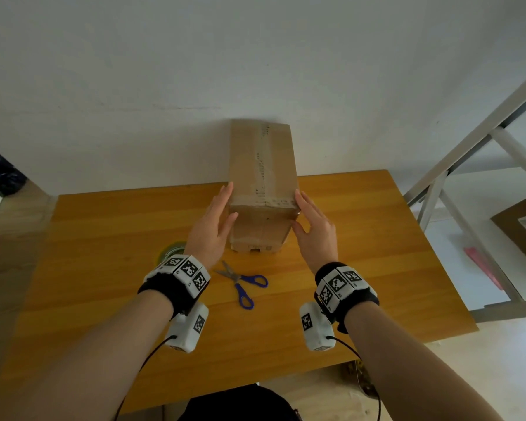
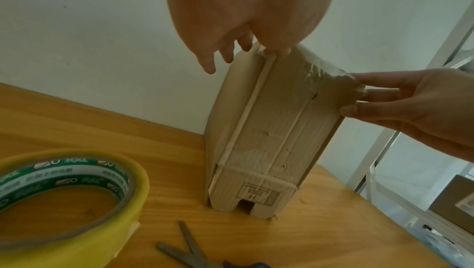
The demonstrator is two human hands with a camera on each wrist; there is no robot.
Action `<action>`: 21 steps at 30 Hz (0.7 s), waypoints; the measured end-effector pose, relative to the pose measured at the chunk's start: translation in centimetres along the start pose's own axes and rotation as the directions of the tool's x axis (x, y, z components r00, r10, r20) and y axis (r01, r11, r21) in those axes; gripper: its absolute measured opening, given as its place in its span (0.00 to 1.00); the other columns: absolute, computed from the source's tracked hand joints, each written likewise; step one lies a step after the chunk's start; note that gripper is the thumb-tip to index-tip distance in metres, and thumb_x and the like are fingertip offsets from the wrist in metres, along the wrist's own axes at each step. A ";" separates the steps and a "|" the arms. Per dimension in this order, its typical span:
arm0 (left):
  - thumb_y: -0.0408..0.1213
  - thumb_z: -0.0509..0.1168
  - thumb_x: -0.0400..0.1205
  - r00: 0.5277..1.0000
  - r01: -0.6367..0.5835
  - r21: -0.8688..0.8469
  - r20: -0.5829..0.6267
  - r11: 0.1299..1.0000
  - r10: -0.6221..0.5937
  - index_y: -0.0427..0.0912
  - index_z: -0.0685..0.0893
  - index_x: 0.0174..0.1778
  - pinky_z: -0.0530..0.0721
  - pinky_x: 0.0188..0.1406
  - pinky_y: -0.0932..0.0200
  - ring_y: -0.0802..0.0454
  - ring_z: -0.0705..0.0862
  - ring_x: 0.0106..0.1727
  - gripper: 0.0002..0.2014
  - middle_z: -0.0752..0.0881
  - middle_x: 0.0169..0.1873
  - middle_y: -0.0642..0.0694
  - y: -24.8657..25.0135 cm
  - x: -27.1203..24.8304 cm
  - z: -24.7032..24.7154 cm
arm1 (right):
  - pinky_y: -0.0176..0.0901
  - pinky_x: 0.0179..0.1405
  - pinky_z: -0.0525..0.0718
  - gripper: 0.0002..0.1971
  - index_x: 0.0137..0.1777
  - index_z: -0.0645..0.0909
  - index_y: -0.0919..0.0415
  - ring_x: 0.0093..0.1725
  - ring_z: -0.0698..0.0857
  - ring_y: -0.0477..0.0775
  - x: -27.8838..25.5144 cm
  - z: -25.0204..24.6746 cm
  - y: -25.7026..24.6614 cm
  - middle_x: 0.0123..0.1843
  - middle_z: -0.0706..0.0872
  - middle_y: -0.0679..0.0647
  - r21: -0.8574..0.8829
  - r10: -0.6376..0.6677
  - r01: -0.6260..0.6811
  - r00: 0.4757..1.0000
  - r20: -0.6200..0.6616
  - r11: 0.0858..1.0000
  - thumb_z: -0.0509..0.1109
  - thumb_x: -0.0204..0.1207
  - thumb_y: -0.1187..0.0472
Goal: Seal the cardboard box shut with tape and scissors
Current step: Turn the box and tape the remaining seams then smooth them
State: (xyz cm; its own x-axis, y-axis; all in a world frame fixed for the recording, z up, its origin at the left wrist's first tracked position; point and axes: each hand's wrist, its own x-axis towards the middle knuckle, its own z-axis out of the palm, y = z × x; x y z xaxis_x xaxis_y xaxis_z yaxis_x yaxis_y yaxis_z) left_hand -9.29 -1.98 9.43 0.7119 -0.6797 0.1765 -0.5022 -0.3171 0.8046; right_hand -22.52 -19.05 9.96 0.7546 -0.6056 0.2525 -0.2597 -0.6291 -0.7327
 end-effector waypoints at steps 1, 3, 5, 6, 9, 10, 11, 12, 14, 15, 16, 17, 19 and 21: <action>0.42 0.56 0.85 1.000 0.005 0.011 -0.010 1.000 -0.005 0.61 0.51 0.80 0.65 0.75 0.57 0.57 0.59 0.80 0.29 0.56 0.79 0.60 0.0 -0.2 -0.3 | 0.43 0.70 0.75 0.32 0.79 0.66 0.56 0.74 0.74 0.51 -0.1 -0.1 0.0 0.75 0.76 0.55 -0.015 0.003 -0.003 1.000 -0.008 1.000 0.69 0.76 0.72; 0.34 0.59 0.83 0.997 0.018 0.061 -0.071 0.998 -0.013 0.56 0.57 0.80 0.70 0.73 0.56 0.55 0.65 0.77 0.30 0.62 0.78 0.56 0.0 -0.5 -0.9 | 0.43 0.65 0.80 0.31 0.79 0.67 0.57 0.67 0.78 0.51 -0.2 -0.4 0.2 0.70 0.80 0.56 -0.027 0.004 -0.005 0.998 -0.065 1.000 0.66 0.77 0.74; 0.31 0.58 0.83 0.986 -0.017 0.100 -0.161 0.995 0.033 0.50 0.67 0.76 0.80 0.63 0.58 0.52 0.77 0.69 0.24 0.75 0.72 0.48 -0.1 -0.6 -1.5 | 0.38 0.57 0.82 0.24 0.75 0.72 0.59 0.57 0.81 0.47 -0.3 -0.7 0.5 0.61 0.84 0.55 -0.010 -0.003 0.002 0.990 -0.140 1.000 0.63 0.80 0.72; 0.32 0.58 0.84 0.981 -0.038 0.094 -0.186 0.995 0.056 0.47 0.71 0.74 0.82 0.55 0.65 0.53 0.81 0.61 0.21 0.80 0.66 0.46 -0.1 -0.5 -1.7 | 0.33 0.53 0.82 0.20 0.73 0.75 0.60 0.53 0.81 0.46 -0.2 -0.9 0.6 0.57 0.85 0.54 0.005 -0.003 0.004 0.986 -0.166 1.000 0.63 0.81 0.70; 0.35 0.60 0.83 0.980 -0.067 0.042 -0.186 0.997 0.074 0.42 0.79 0.66 0.80 0.42 0.76 0.62 0.82 0.46 0.16 0.86 0.55 0.45 0.3 0.0 -2.1 | 0.23 0.46 0.76 0.15 0.68 0.80 0.60 0.48 0.82 0.45 0.0 -1.1 0.7 0.51 0.87 0.53 0.037 -0.014 0.020 0.987 -0.161 0.999 0.64 0.82 0.63; 0.35 0.62 0.82 0.980 -0.073 0.024 -0.186 0.997 0.076 0.40 0.81 0.65 0.80 0.43 0.76 0.61 0.83 0.46 0.15 0.87 0.54 0.45 0.5 0.2 -2.2 | 0.21 0.44 0.75 0.14 0.66 0.82 0.61 0.47 0.82 0.45 0.2 -1.1 0.7 0.50 0.88 0.53 0.035 -0.028 0.034 0.988 -0.152 0.999 0.65 0.82 0.63; 0.34 0.63 0.81 0.979 -0.074 0.005 -0.188 0.997 0.073 0.39 0.82 0.63 0.81 0.44 0.76 0.59 0.84 0.47 0.14 0.87 0.53 0.44 0.6 0.4 -2.3 | 0.20 0.43 0.75 0.14 0.64 0.83 0.62 0.46 0.82 0.44 0.2 -1.2 0.7 0.49 0.88 0.54 0.036 -0.046 0.052 0.988 -0.148 0.998 0.66 0.81 0.64; 0.33 0.64 0.81 0.980 -0.070 -0.017 -0.189 0.997 0.065 0.38 0.83 0.62 0.81 0.44 0.75 0.57 0.84 0.46 0.14 0.88 0.51 0.44 0.8 0.5 -2.3 | 0.18 0.42 0.75 0.13 0.62 0.84 0.63 0.45 0.82 0.44 0.3 -1.2 0.6 0.48 0.88 0.54 0.042 -0.060 0.067 0.987 -0.148 0.997 0.67 0.80 0.65; 0.32 0.66 0.79 0.980 -0.061 -0.057 -0.191 0.996 0.049 0.37 0.84 0.59 0.83 0.43 0.71 0.55 0.85 0.44 0.13 0.88 0.48 0.43 1.1 0.7 -2.4 | 0.17 0.41 0.74 0.12 0.60 0.86 0.64 0.43 0.82 0.44 0.6 -1.2 0.6 0.47 0.89 0.55 0.052 -0.077 0.086 0.985 -0.152 0.995 0.68 0.79 0.66; 0.31 0.67 0.78 0.981 -0.058 -0.075 -0.189 0.995 0.043 0.36 0.85 0.58 0.83 0.42 0.70 0.56 0.85 0.42 0.13 0.89 0.46 0.42 1.1 0.7 -2.5 | 0.16 0.41 0.74 0.11 0.59 0.86 0.65 0.43 0.82 0.44 0.7 -1.3 0.6 0.47 0.89 0.55 0.049 -0.086 0.094 0.985 -0.153 0.994 0.69 0.79 0.66; 0.31 0.68 0.77 0.982 -0.057 -0.089 -0.185 0.994 0.040 0.36 0.85 0.58 0.83 0.41 0.70 0.56 0.85 0.42 0.13 0.89 0.45 0.42 1.2 0.8 -2.6 | 0.16 0.41 0.74 0.11 0.59 0.86 0.65 0.43 0.83 0.44 0.8 -1.3 0.7 0.47 0.90 0.55 0.044 -0.094 0.102 0.984 -0.151 0.994 0.69 0.78 0.66; 0.31 0.69 0.76 0.983 -0.057 -0.097 -0.181 0.994 0.038 0.36 0.86 0.57 0.84 0.41 0.68 0.55 0.86 0.42 0.13 0.89 0.45 0.42 1.2 0.9 -2.7 | 0.16 0.41 0.74 0.11 0.59 0.87 0.65 0.43 0.83 0.44 0.8 -1.4 0.7 0.47 0.90 0.56 0.038 -0.105 0.111 0.984 -0.146 0.993 0.69 0.78 0.66; 0.32 0.70 0.75 0.984 -0.058 -0.092 -0.173 0.994 0.041 0.36 0.86 0.55 0.85 0.41 0.65 0.55 0.86 0.42 0.13 0.90 0.44 0.42 1.2 1.0 -2.9 | 0.16 0.41 0.74 0.11 0.58 0.86 0.66 0.42 0.83 0.44 0.8 -1.5 0.8 0.47 0.90 0.56 0.029 -0.128 0.133 0.982 -0.136 0.991 0.70 0.78 0.66; 0.32 0.71 0.74 0.983 -0.059 -0.072 -0.180 0.996 0.045 0.36 0.87 0.54 0.84 0.41 0.70 0.61 0.86 0.41 0.13 0.90 0.45 0.44 1.2 1.1 -3.0 | 0.17 0.40 0.75 0.11 0.58 0.87 0.66 0.41 0.84 0.45 0.8 -1.4 0.8 0.46 0.90 0.56 0.016 -0.147 0.151 0.980 -0.137 0.988 0.70 0.77 0.66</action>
State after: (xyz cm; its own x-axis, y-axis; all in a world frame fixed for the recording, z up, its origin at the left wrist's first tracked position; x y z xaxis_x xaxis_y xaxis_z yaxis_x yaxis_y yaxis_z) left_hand -7.61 -1.14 12.32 0.7652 -0.5635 0.3115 -0.5064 -0.2280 0.8316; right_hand -22.92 -20.73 10.46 0.6952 -0.5671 0.4417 -0.1334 -0.7056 -0.6959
